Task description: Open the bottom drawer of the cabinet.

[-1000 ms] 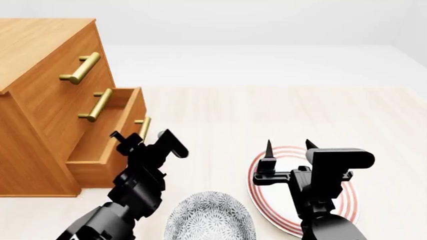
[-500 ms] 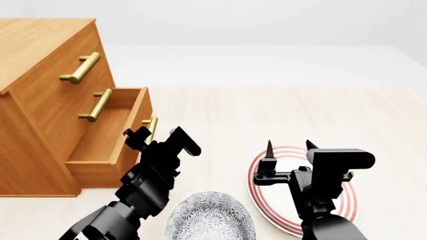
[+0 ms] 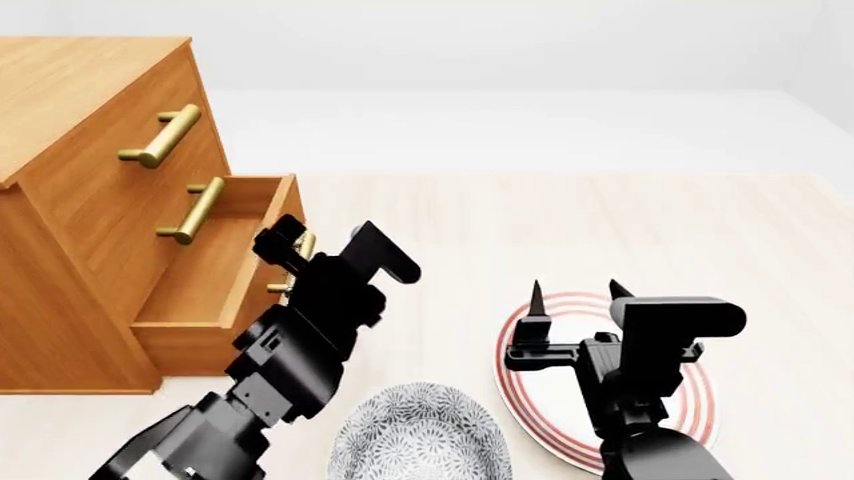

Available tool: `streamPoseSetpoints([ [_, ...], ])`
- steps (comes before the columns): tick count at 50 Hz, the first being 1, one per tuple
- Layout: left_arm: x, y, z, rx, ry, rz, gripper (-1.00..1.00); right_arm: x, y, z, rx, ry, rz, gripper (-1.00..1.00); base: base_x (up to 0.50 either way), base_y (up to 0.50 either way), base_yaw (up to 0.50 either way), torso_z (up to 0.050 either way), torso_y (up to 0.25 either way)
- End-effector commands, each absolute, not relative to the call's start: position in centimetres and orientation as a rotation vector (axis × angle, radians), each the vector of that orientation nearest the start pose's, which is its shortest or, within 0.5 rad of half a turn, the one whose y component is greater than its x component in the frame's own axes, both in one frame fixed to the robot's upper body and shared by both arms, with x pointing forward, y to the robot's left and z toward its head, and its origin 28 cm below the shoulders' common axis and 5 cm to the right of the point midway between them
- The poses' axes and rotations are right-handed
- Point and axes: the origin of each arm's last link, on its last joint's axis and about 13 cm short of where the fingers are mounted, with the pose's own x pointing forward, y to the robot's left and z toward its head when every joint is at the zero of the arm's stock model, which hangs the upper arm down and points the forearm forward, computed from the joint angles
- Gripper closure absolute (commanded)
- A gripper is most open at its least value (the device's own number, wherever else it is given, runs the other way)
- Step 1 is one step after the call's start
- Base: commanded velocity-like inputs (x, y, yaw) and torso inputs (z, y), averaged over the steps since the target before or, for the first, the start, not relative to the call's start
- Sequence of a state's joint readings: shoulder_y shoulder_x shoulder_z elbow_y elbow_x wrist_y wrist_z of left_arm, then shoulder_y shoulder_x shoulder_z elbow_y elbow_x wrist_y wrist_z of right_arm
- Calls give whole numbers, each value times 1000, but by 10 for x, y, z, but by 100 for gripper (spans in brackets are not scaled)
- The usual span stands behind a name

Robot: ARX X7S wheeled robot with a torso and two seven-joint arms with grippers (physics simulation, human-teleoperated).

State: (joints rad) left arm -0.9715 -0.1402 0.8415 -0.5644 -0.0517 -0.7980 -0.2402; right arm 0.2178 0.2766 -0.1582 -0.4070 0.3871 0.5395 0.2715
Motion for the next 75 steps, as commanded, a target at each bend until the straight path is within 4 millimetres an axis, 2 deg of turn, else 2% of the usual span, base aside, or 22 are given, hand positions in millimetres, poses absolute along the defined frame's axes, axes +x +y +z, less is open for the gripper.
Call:
streamPoseSetpoints([
  [1,356,179,168,746,221,7,-100,237,-106,106,30,-6,37,-100,0,0,0,0,0],
  [3,356,181,181,706,216,26,-100,237,-106,105,29,-5,38,-100,0,0,0,0,0],
  [5,360,183,185,677,239,40,-100,237,-106,105,31,-6,37,-100,0,0,0,0,0],
  [13,381,193,177,569,317,102,-100,237,-107,104,32,-3,34,-100,0,0,0,0,0],
  [22,392,199,175,415,403,66,-100,238,-105,106,32,-6,38,-100,0,0,0,0,0],
  [35,403,211,171,375,456,140,-100,237,-105,109,29,-10,39,-100,0,0,0,0,0],
  [56,410,220,154,299,554,131,-100,238,-106,104,32,0,35,-100,0,0,0,0,0],
  [75,405,232,143,280,617,173,-100,239,-105,106,31,1,39,-100,0,0,0,0,0],
])
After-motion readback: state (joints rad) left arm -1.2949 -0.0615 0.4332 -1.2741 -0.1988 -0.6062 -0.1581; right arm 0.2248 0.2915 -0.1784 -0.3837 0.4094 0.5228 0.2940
